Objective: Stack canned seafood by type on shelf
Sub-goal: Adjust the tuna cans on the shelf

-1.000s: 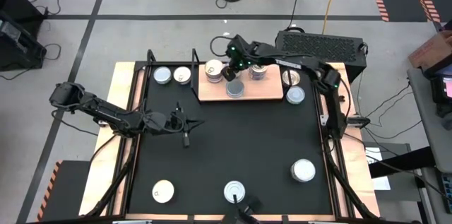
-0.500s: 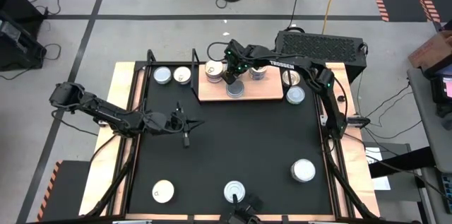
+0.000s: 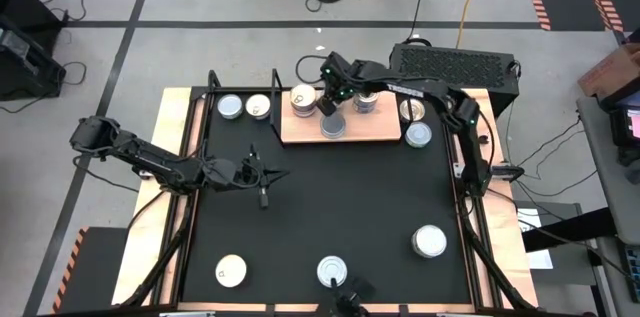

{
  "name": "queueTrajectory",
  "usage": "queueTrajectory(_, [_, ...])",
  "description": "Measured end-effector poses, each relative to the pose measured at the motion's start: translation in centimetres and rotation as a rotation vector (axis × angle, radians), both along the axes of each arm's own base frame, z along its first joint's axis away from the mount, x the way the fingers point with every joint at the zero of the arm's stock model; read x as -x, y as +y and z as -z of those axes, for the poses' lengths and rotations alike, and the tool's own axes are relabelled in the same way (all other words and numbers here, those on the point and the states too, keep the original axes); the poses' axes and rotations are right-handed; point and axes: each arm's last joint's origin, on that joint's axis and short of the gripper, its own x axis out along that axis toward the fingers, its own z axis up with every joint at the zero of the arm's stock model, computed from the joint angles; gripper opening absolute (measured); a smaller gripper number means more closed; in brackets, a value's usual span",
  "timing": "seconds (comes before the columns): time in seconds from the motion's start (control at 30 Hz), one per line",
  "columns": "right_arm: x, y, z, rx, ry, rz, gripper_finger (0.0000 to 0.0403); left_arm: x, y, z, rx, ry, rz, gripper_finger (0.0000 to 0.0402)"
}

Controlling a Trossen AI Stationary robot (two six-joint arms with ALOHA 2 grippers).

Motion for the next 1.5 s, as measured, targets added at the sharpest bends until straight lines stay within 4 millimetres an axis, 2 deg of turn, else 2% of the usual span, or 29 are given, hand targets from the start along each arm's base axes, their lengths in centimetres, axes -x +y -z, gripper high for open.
queueTrajectory(0.13, [0.5,1.4,-2.4,0.006,-0.023,0.003,0.0000,0.0,0.0,0.0,0.000,0.000,0.000,0.0002])
queueTrajectory(0.23, [0.1,3.6,-2.8,-0.021,0.000,-0.028,0.0000,0.0,0.0,0.0,0.000,0.000,0.000,0.0002])
queueTrajectory(0.37, [-1.2,6.7,-2.0,-0.023,0.045,-0.089,0.0000,0.0,0.0,0.0,0.000,0.000,0.000,0.0002])
queueTrajectory(0.5, [-1.7,8.4,-0.6,0.020,0.114,-0.073,0.0000,0.0,0.0,0.0,0.000,0.000,0.000,0.0002])
queueTrajectory(0.87, [-1.0,8.6,2.5,-0.017,0.127,-0.024,0.0000,0.0,-0.1,0.0,0.006,0.000,0.018,0.0002])
queueTrajectory(1.5, [-0.6,8.8,3.1,-0.033,0.146,-0.009,0.0000,0.0,-0.1,0.0,0.005,0.001,0.018,0.0002])
